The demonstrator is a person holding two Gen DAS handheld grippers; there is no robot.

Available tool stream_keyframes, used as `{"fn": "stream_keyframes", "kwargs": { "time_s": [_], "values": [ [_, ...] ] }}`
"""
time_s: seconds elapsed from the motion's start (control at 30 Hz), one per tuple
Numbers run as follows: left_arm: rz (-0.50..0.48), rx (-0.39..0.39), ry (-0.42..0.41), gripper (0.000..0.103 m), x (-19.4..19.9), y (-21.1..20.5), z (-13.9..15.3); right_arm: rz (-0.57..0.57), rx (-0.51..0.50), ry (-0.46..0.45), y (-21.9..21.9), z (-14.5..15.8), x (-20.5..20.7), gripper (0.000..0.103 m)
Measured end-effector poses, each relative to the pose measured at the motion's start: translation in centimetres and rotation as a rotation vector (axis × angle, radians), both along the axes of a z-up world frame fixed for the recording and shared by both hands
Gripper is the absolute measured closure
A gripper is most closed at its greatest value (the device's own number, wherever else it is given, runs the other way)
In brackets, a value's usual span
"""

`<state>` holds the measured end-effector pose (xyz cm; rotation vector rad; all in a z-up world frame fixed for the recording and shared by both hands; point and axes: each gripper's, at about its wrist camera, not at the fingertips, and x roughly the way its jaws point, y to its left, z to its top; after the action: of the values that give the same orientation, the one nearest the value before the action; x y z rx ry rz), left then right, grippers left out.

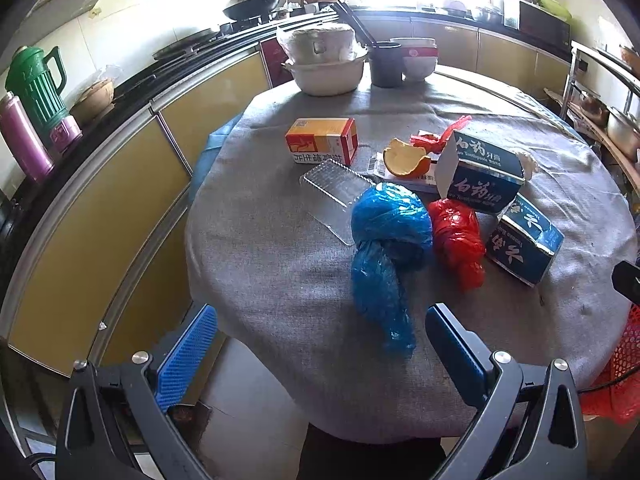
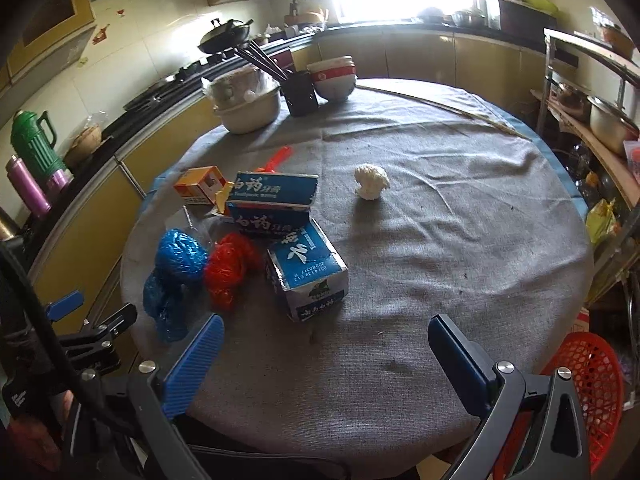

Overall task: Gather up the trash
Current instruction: 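Move left tool to the blue plastic bag while right tool reaches the blue toothpaste box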

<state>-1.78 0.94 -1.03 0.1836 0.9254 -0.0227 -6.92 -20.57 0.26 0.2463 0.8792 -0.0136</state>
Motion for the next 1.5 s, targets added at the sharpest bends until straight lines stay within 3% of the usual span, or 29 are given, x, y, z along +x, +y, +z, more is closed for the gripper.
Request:
{"fn": "stream_keyframes", "kwargs": {
  "time_s": [0.13,0.67,1.03,1.27,1.33,1.4,1.47,1.5],
  "values": [
    [0.0,-0.009,0.014,0.0,0.1,0.2,-0.3,-0.004,-0.013,0.043,0.3,-0.2,0.5,0.0],
    [-0.004,-0.041,0.099,0.0,1.7,0.8,-2.3,0.026,-0.001,0.066,1.3,-1.4,3.1,0.0],
    [-0.02,-0.165,0.203,0.0,4.7,2.0,-3.4,0.096,-0.01,0.051,1.2,-3.8,6.6,0.001],
    [-0.033,-0.245,0.225,0.0,6.7,1.9,-2.5,0.129,0.008,0.108,1.4,-6.3,9.1,0.025],
    [-0.056,-0.277,0.227,0.0,7.2,1.4,-2.1,0.138,0.025,0.119,1.5,-6.9,9.4,0.036],
    [-0.078,-0.285,0.242,0.0,7.7,0.7,-2.2,0.139,0.027,0.107,1.6,-7.0,9.3,0.036],
    [-0.093,-0.302,0.257,0.007,7.9,0.3,-2.6,0.145,0.031,0.103,1.6,-7.1,9.2,0.036],
    [-0.099,-0.305,0.275,0.019,7.9,0.0,-2.9,0.146,0.029,0.098,1.6,-7.1,9.2,0.036]
  ]
}}
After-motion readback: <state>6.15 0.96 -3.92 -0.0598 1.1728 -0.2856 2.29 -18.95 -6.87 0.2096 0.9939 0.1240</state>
